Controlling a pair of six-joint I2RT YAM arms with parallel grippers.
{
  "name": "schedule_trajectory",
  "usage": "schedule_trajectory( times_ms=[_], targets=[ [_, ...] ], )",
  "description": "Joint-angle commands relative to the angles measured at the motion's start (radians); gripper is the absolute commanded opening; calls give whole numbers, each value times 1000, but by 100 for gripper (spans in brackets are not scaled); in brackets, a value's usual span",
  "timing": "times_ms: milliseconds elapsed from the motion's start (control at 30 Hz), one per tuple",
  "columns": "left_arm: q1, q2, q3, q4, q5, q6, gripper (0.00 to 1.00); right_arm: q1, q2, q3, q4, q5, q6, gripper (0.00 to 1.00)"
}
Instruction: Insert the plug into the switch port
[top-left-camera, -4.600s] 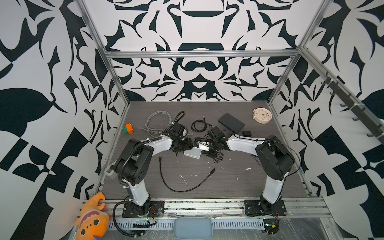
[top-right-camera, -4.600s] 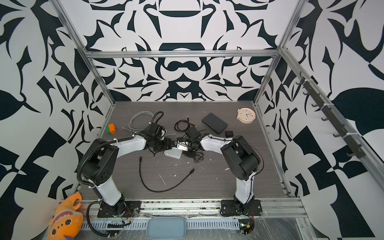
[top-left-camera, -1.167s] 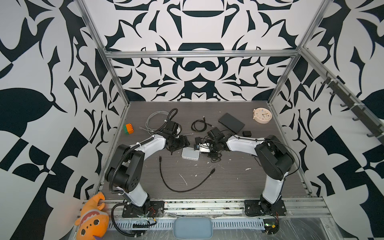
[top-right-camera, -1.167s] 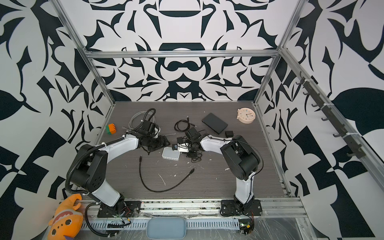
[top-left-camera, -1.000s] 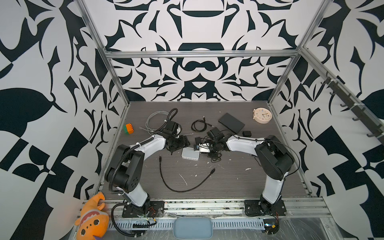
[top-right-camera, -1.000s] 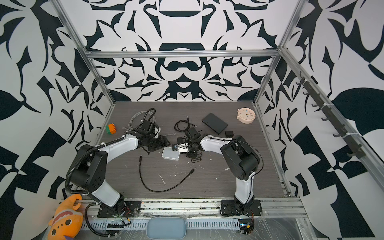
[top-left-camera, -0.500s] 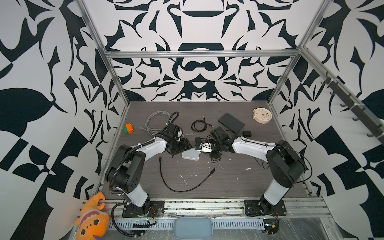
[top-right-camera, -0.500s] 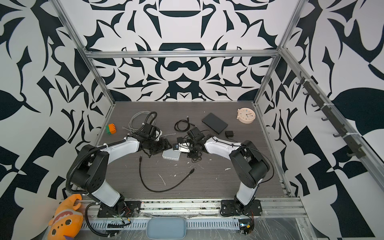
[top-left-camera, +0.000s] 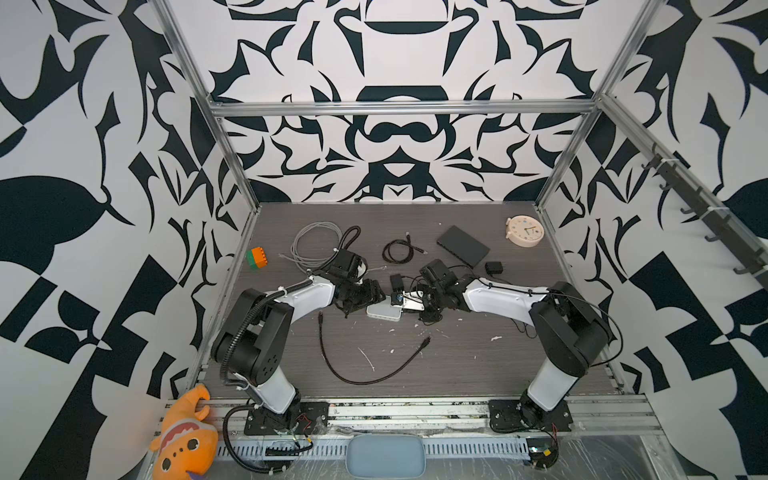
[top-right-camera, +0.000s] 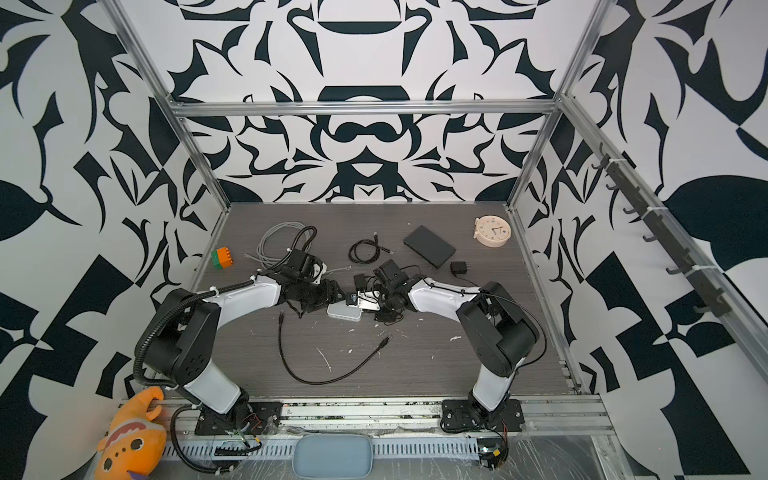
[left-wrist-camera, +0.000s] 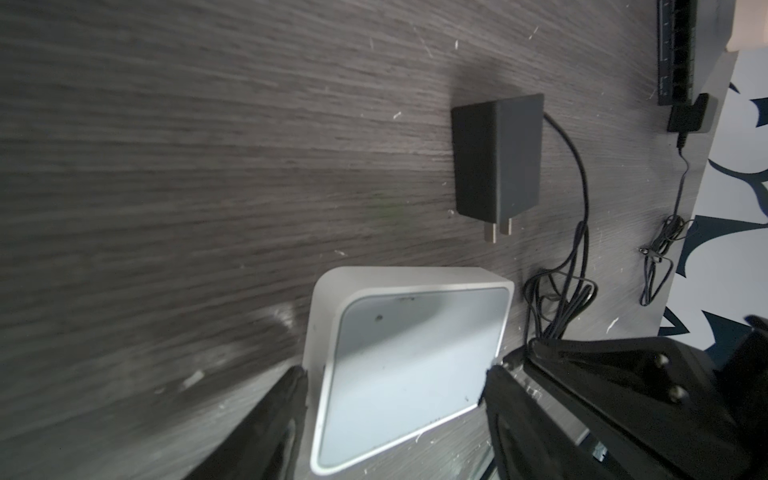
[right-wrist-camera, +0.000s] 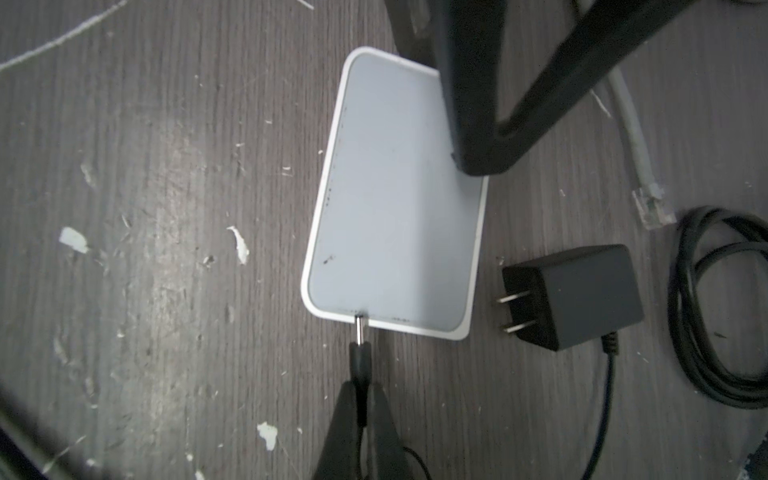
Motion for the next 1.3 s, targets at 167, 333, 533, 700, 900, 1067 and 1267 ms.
schedule_trajectory(
  times_ms=[167,333,533,700,900,1067,1267],
  targets=[
    [-10,-1,-15,-61,-37,34,71,2,-26,-9,-2,31,18,0],
    [-13,4,-10,-64,-37,34,71,1,-7,-3,16,38,26,0],
    [-19,8,-1,-72,-34,35,71,1,0,1,37,29,40,0],
    [-22,8,6,-77,-31,39,71,2,16,11,38,31,47,0],
    [-22,9,17,-89,-31,45,71,1,27,17,36,38,43,0],
    [-22,16,21,-90,-24,47,71,1,18,11,62,13,60,0],
    [-24,12,21,-96,-23,52,71,-2,7,14,76,1,66,0]
  ],
)
